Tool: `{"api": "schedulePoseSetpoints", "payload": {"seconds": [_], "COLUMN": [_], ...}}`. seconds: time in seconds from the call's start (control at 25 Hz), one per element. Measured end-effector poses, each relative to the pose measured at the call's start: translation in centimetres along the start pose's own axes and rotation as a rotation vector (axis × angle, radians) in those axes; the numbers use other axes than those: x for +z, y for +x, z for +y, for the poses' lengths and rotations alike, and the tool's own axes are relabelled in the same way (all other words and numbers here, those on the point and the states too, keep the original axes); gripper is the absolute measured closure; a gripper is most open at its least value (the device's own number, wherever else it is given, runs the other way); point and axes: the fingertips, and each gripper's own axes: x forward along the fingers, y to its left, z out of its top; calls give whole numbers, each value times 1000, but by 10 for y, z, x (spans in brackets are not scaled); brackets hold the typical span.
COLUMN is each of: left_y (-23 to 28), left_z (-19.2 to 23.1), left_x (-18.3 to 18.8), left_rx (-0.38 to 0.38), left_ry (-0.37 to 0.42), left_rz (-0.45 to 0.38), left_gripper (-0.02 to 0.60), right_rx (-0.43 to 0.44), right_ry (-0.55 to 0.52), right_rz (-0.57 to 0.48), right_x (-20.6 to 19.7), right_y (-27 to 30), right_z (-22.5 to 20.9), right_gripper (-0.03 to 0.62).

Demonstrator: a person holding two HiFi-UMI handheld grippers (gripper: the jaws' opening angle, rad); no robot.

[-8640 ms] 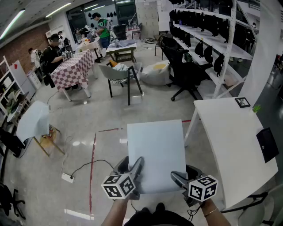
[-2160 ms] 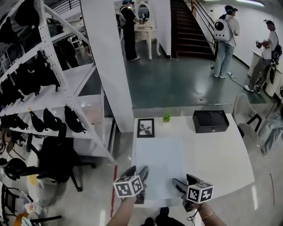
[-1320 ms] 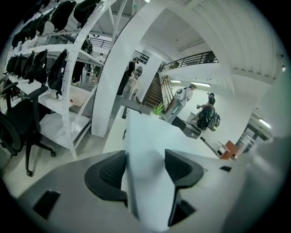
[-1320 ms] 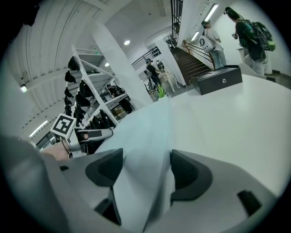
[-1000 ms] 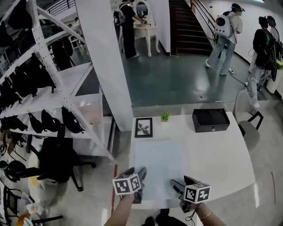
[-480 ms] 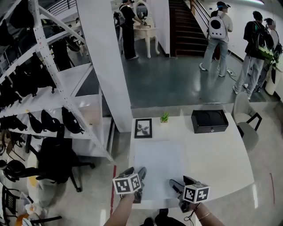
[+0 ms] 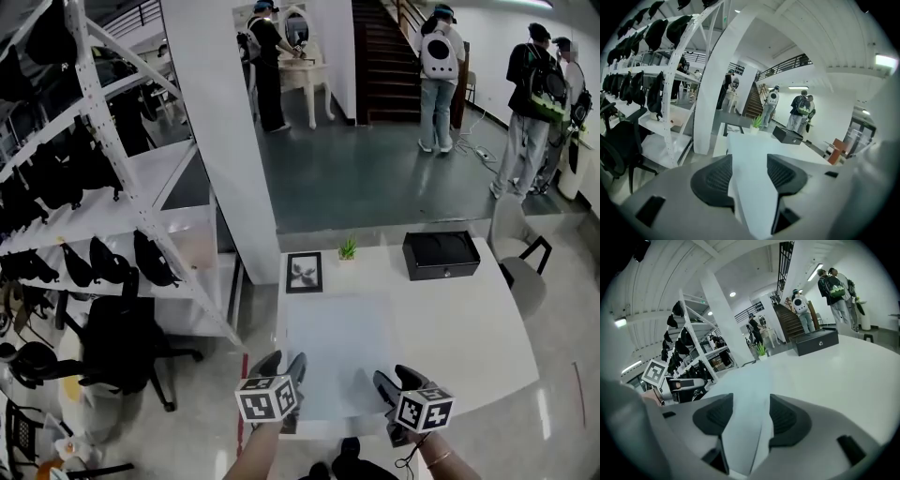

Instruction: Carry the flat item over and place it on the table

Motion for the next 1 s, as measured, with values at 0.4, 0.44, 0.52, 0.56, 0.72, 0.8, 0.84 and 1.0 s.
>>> {"api": "schedulePoseSetpoints", "payload": {"seconds": [0.4, 0.44, 0.52, 0.56, 0.72, 0.8, 0.84, 1.0], "left_y": [-42, -46, -54, -58, -74, -81, -85, -99], "left_z": [-12, -13, -15, -16, -19, -22, -23, -24], "left_x": [0, -1, -4, -5, -11, -13, -13, -18], "left_rx": [-22, -23, -25, -27, -42, -47, -47, -41], "left_ry": [79, 82, 90, 95, 111, 129, 144, 187], "left_rz": [-48, -52, -60, -63, -75, -81, -86, -102], "left_gripper": [444, 453, 475, 483, 509, 520, 523, 532], "right_rx": [-31, -36, -43, -44, -42, -48, -51, -65], "right_ry": [-100, -106, -110, -111, -121, -132, -135, -157], "right_rz": [-105, -114, -131, -138, -156, -164, -168, -161], "right_x": [17, 18, 18, 17, 13, 10, 9, 2], "right_y": [-36, -40, -47, -50, -61, -66, -68, -75], "right_z": [26, 28, 33, 36, 48, 54, 56, 65], "right_gripper": [450, 464, 493, 502, 531, 551, 566, 594]}}
